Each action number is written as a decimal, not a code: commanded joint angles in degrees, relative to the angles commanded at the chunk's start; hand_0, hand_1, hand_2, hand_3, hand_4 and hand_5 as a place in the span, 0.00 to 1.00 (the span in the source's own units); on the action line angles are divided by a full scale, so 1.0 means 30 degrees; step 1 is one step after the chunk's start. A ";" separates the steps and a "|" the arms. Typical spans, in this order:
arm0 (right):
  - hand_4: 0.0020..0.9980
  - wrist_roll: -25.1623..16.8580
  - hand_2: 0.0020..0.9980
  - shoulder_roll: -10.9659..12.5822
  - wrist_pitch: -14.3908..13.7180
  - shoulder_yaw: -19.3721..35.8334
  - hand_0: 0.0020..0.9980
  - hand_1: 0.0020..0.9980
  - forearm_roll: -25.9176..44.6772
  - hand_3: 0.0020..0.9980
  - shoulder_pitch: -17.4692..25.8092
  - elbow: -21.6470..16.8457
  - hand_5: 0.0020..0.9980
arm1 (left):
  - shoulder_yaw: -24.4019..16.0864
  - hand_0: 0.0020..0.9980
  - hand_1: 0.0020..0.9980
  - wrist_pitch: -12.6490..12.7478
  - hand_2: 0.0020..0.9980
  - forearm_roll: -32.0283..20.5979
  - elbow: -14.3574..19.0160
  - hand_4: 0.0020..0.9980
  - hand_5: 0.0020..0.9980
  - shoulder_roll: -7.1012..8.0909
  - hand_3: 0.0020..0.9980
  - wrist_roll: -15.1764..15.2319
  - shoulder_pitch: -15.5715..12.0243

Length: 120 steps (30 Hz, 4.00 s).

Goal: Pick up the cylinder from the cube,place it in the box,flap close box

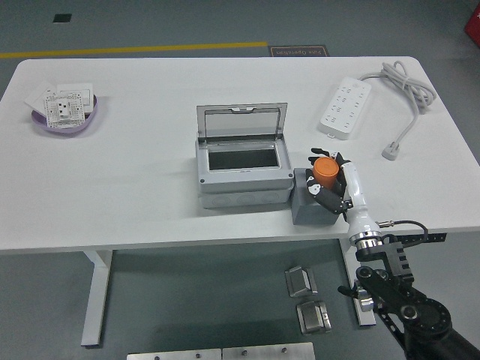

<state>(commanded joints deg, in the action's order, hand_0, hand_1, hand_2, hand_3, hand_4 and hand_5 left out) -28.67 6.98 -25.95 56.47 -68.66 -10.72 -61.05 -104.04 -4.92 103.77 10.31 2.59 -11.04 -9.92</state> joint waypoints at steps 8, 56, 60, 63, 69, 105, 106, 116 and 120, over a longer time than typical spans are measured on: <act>0.00 0.0021 0.63 0.0021 -0.0092 -0.0006 0.68 0.66 -0.0119 0.63 -0.0006 -0.0021 0.00 | -0.0174 0.63 0.58 -0.0021 0.55 0.0203 0.0000 0.49 0.04 -0.0017 0.59 -0.0004 -0.0021; 0.84 0.0259 0.74 0.0053 0.0884 0.0274 0.66 0.72 -0.0611 0.81 -0.0044 0.0118 0.27 | -0.0740 0.63 0.58 -0.0134 0.55 0.0976 0.0000 0.49 0.04 -0.0172 0.59 -0.0048 -0.0067; 0.84 0.0280 0.74 0.0053 0.0894 0.0292 0.66 0.72 -0.0671 0.81 -0.0047 0.0093 0.27 | -0.0803 0.63 0.58 -0.0153 0.55 0.1062 0.0000 0.49 0.04 -0.0189 0.59 -0.0062 -0.0080; 0.84 0.0296 0.73 0.0044 0.0902 0.0348 0.66 0.72 -0.0734 0.81 -0.0052 0.0082 0.28 | -0.0828 0.63 0.58 -0.0171 0.55 0.1108 0.0000 0.49 0.04 -0.0201 0.59 -0.0074 -0.0092; 0.84 0.0363 0.73 0.0091 0.0963 0.0523 0.66 0.72 -0.0857 0.81 -0.0073 0.0096 0.28 | -0.0788 0.63 0.58 -0.0194 0.55 0.1114 0.0000 0.49 0.04 -0.0206 0.59 -0.0083 -0.0095; 0.84 0.0489 0.70 0.0291 0.1018 0.0941 0.64 0.71 -0.1091 0.80 -0.0294 0.0093 0.28 | -0.0774 0.63 0.58 -0.0335 0.55 0.1361 0.0000 0.48 0.05 -0.0273 0.59 -0.0165 -0.0109; 0.84 0.0483 0.70 0.0292 0.1013 0.0931 0.64 0.71 -0.1085 0.80 -0.0291 0.0083 0.28 | -0.0761 0.63 0.58 -0.0337 0.55 0.1346 0.0000 0.48 0.05 -0.0276 0.59 -0.0165 -0.0108; 0.84 0.0463 0.70 0.0254 0.0945 0.0839 0.64 0.71 -0.1128 0.80 -0.0319 0.0026 0.28 | -0.0729 0.63 0.58 -0.0349 0.55 0.1350 0.0000 0.47 0.04 -0.0296 0.59 -0.0173 -0.0135; 0.84 0.0433 0.70 0.0256 0.0938 0.0853 0.64 0.71 -0.1079 0.80 -0.0287 0.0049 0.28 | -0.0641 0.63 0.58 -0.0335 0.55 0.1255 0.0000 0.47 0.04 -0.0297 0.59 -0.0155 -0.0119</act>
<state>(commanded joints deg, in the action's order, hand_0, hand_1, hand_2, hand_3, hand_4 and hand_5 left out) -27.37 7.75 -23.14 59.03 -71.89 -11.58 -60.90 -105.96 -5.93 107.54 10.31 1.70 -11.51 -10.28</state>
